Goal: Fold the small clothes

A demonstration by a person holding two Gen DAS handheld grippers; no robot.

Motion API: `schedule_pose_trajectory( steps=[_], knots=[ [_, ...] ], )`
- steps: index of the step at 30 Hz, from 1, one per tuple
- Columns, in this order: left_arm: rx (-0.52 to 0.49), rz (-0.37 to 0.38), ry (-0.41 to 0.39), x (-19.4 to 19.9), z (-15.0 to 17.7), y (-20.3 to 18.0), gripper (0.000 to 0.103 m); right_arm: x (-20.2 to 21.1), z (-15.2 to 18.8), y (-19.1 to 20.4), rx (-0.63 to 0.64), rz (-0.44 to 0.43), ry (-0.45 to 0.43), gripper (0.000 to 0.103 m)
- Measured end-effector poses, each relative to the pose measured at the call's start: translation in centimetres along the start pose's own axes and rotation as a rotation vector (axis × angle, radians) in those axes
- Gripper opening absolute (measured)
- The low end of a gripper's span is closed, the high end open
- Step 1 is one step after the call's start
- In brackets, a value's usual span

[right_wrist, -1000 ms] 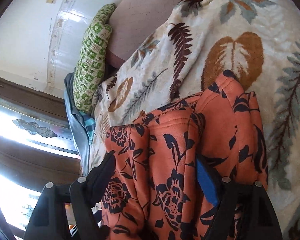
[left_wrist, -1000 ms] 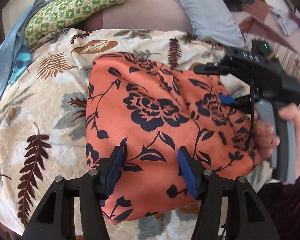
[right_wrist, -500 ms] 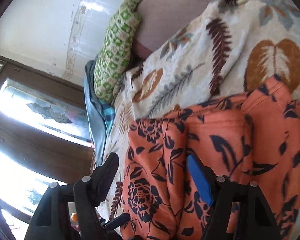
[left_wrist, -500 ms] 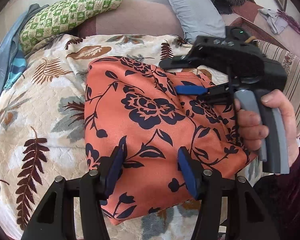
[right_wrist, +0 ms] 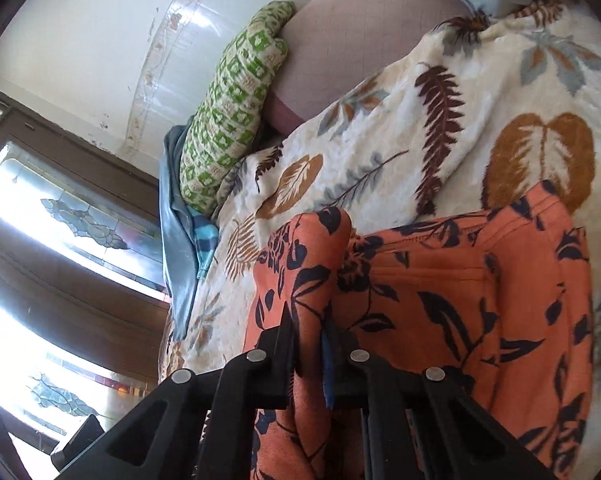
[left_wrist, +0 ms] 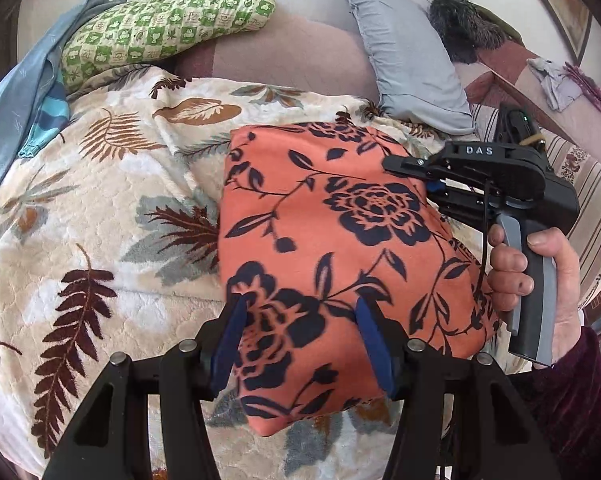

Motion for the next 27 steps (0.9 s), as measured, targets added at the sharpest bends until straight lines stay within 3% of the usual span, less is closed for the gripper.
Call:
schedule_pose_trajectory(
  steps=[6, 8, 11, 14, 16, 18, 19, 25, 27],
  knots=[
    [-0.003, 0.033, 0.03, -1.6, 0.7, -1.1, 0.064, 2.3, 0.4, -6.2, -0.137, 0.112, 0.004, 0.01],
    [-0.027, 0.026, 0.034, -2.0, 1.1, -1.6, 0.064, 2.5, 0.6, -7.4, -0.13, 0.201, 0.008, 0.01],
    [-0.047, 0.007, 0.044, -2.4, 1.3, -1.6, 0.066, 1.8, 0.8, -8.6, -0.218, 0.123, 0.046, 0.014],
    [0.002, 0.019, 0.062, -2.7, 1.4, -0.8, 0.069, 2.0, 0.8, -9.0, -0.258, 0.112, 0.047, 0.019],
    [0.015, 0.018, 0.071, -2.9, 1.6, -0.5, 0.069, 2.5, 0.6, -8.7, -0.226, 0.144, 0.034, 0.031],
    [0.016, 0.011, 0.074, -3.0, 1.7, -0.4, 0.069, 2.9, 0.6, -8.8, -0.22, 0.165, 0.022, 0.056],
    [0.017, 0.012, 0.076, -3.0, 1.7, -0.3, 0.069, 2.9, 0.6, -8.9, -0.238, 0.15, 0.01, 0.06],
    [0.02, 0.02, 0.086, -3.2, 1.6, -0.5, 0.069, 1.9, 0.9, -8.3, -0.243, 0.058, 0.04, 0.062],
    [0.015, 0.018, 0.088, -3.3, 1.5, -0.6, 0.069, 1.0, 1.0, -7.9, -0.219, 0.074, 0.063, 0.063]
  ],
)
Point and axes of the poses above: each gripper's, at about its wrist camera, not at the fingertips, and x roughly against the way its jaws point, y to its left, z to its underside, the point moved 6 cm from there along -x, roughly the way its jaws point, and after that the axes turned 7 degrees about x, right-handed, at the moved point
